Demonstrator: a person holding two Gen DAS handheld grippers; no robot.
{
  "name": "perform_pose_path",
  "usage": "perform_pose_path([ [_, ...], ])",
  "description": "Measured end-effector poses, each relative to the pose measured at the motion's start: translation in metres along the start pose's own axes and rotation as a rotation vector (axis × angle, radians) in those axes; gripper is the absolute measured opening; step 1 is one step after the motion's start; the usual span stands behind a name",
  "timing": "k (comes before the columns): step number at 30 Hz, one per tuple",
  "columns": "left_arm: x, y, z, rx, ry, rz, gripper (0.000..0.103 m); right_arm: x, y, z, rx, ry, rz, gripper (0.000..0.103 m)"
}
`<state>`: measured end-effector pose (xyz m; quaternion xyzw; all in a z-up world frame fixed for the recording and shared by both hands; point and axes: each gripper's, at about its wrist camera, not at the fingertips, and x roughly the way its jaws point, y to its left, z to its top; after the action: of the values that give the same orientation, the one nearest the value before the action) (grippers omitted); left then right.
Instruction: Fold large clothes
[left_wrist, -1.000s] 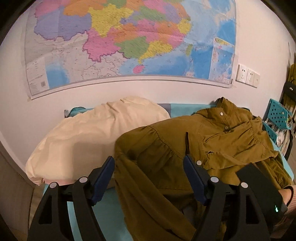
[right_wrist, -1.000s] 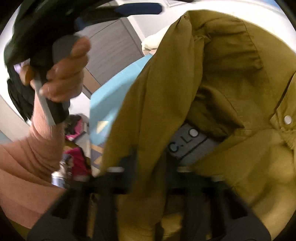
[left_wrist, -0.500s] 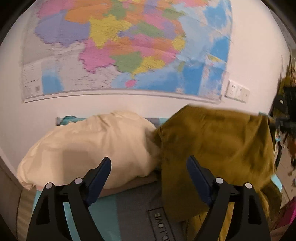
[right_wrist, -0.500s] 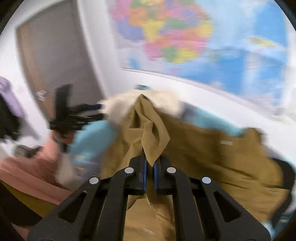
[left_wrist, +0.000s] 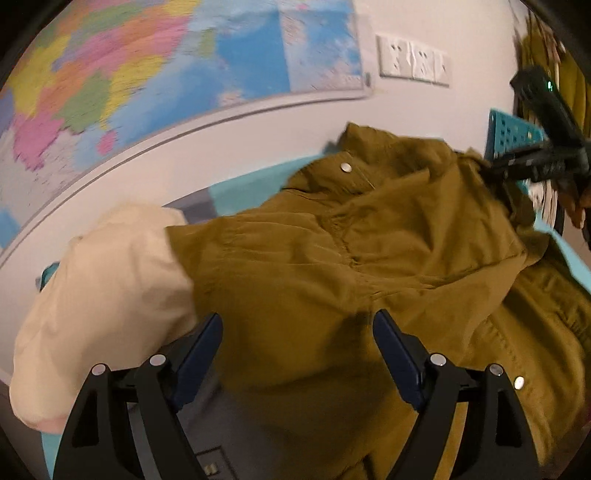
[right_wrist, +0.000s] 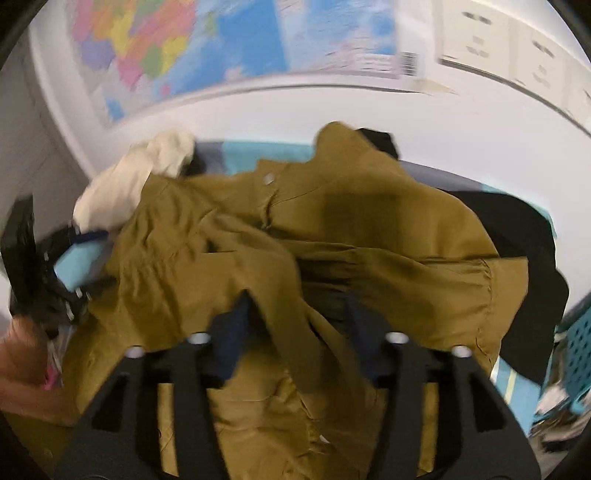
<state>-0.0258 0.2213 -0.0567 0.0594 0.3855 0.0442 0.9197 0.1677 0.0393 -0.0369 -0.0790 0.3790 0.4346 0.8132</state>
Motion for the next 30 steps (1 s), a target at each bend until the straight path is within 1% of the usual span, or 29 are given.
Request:
perform_pose_path([
  [1,0.006,-0.001,0.002,-0.004,0.007,0.003,0.081,-0.007,-0.004,-0.005,0.011,-0.032,0.0,0.062],
  [3,0.014,0.002,0.003,-0.029,0.022,-0.011,0.081,-0.023,-0.012,-0.01,0.031,-0.08,0.014,0.081],
  [4,0.017,0.004,0.004,-0.04,0.027,-0.018,0.081,-0.027,-0.018,-0.014,0.05,-0.1,0.018,0.084],
  [5,0.02,0.006,0.004,-0.052,0.034,-0.023,0.081,-0.033,-0.027,-0.026,0.067,-0.115,0.029,0.084],
  [7,0.027,0.008,0.002,-0.065,0.048,-0.018,0.081,-0.04,-0.039,-0.047,0.086,-0.125,0.015,0.084],
  [8,0.03,0.01,0.002,-0.071,0.055,-0.018,0.081,-0.042,-0.041,-0.053,0.095,-0.125,0.016,0.084],
  [10,0.034,0.012,0.0,-0.092,0.066,-0.025,0.081,-0.037,-0.047,-0.071,0.119,-0.123,0.012,0.084],
  [13,0.039,0.014,-0.002,-0.116,0.077,-0.025,0.081,-0.027,-0.052,-0.085,0.145,-0.118,0.025,0.083],
  [14,0.04,0.014,-0.001,-0.123,0.078,-0.021,0.081,-0.022,-0.052,-0.086,0.157,-0.114,0.044,0.079],
  [15,0.041,0.014,-0.001,-0.128,0.078,-0.017,0.081,-0.016,-0.051,-0.085,0.167,-0.112,0.059,0.071],
  [16,0.041,0.015,-0.002,-0.13,0.079,-0.013,0.081,-0.011,-0.049,-0.084,0.164,-0.111,0.078,0.059],
  [17,0.041,0.015,-0.002,-0.134,0.08,-0.007,0.081,-0.008,-0.046,-0.081,0.155,-0.105,0.103,0.051],
  [18,0.041,0.016,-0.002,-0.137,0.082,-0.002,0.081,-0.007,-0.044,-0.079,0.148,-0.104,0.115,0.034],
  [19,0.041,0.016,-0.003,-0.136,0.083,0.008,0.081,-0.011,-0.04,-0.075,0.13,-0.115,0.129,0.011],
  [20,0.04,0.016,-0.004,-0.134,0.084,0.019,0.081,-0.017,-0.039,-0.072,0.122,-0.133,0.147,0.006],
  [22,0.039,0.017,-0.004,-0.135,0.082,0.032,0.081,-0.037,-0.04,-0.065,0.134,-0.179,0.199,0.006],
  [25,0.039,0.019,-0.004,-0.132,0.079,0.074,0.081,-0.069,-0.053,-0.06,0.175,-0.245,0.217,0.005],
  [26,0.04,0.019,-0.004,-0.129,0.076,0.079,0.081,-0.075,-0.058,-0.059,0.188,-0.258,0.202,0.005],
  [27,0.04,0.019,-0.004,-0.127,0.075,0.084,0.081,-0.08,-0.065,-0.058,0.207,-0.265,0.162,0.005],
  [29,0.043,0.017,-0.006,-0.118,0.078,0.099,0.081,-0.076,-0.077,-0.057,0.233,-0.244,0.139,0.005],
  [30,0.046,0.014,-0.007,-0.104,0.078,0.118,0.081,-0.068,-0.081,-0.058,0.242,-0.217,0.115,0.005],
])
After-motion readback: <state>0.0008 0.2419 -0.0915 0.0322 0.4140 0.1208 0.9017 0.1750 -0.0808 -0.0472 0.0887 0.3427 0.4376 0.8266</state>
